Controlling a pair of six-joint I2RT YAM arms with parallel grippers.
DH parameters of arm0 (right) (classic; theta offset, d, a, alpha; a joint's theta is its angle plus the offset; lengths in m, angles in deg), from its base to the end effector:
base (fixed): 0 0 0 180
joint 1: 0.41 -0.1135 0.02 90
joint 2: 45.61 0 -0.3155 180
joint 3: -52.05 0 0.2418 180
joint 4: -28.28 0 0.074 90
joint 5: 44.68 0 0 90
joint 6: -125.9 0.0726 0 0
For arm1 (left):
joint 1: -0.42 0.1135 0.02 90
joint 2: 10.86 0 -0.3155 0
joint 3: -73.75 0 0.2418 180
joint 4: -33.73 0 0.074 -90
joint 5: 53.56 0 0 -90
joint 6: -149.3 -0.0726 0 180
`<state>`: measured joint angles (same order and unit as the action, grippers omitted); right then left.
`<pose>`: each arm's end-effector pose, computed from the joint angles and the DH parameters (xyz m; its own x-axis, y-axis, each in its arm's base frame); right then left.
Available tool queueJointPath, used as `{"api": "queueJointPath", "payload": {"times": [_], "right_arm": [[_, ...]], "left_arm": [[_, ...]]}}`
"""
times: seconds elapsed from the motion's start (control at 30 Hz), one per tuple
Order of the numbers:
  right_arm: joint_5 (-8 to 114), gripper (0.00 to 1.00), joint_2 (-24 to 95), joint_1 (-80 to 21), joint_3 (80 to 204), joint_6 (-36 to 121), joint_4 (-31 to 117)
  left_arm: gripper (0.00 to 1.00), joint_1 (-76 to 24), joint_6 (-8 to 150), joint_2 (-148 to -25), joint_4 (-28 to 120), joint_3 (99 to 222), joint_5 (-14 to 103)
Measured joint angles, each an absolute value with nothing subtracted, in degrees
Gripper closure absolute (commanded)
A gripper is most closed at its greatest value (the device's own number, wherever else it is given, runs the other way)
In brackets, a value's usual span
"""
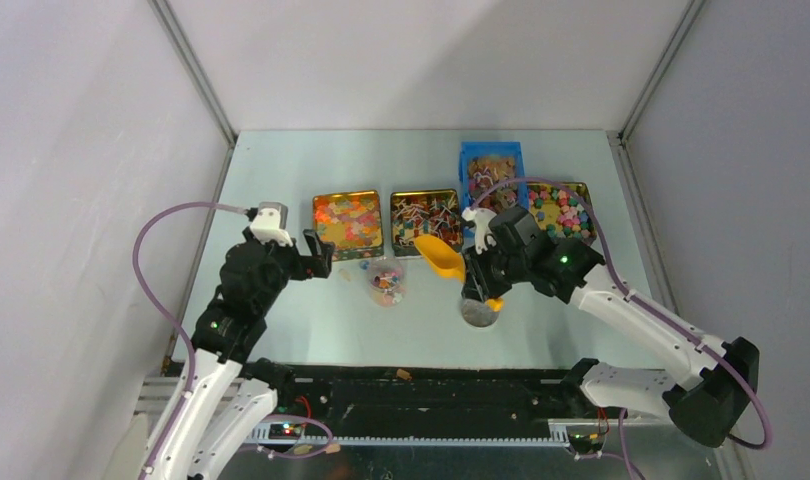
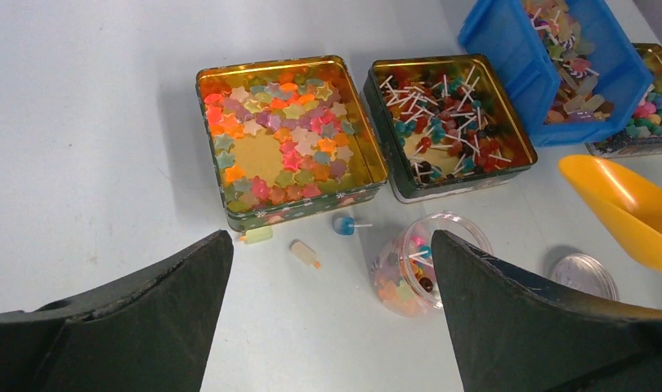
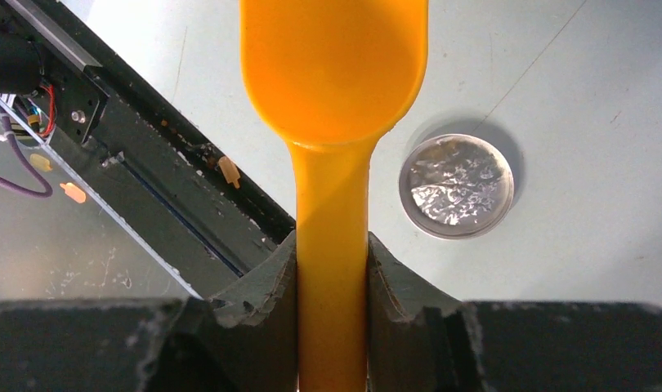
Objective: Pack the candies
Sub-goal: Scoop the fake candies from the storage box.
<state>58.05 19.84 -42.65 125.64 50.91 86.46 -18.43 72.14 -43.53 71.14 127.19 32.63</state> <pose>0.1531 0.1606 0.3237 -0.7451 -0.3353 -0.5766 -0.5876 0.7391 0.3295 0.1159 -0.0345 0.3276 -0.3225 -0.1242 -0.9384 0.1953 0.9613 -0.1944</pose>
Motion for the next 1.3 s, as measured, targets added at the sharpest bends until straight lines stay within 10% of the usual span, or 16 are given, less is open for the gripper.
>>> {"api": "queueJointPath", "payload": {"times": [1.3], "right_arm": [[51.4, 1.0, 37.9, -37.1, 139.4, 47.5, 90.3]], "left_arm": [[0.0, -18.5, 72.1, -49.5, 71.4, 127.2, 33.6]]}}
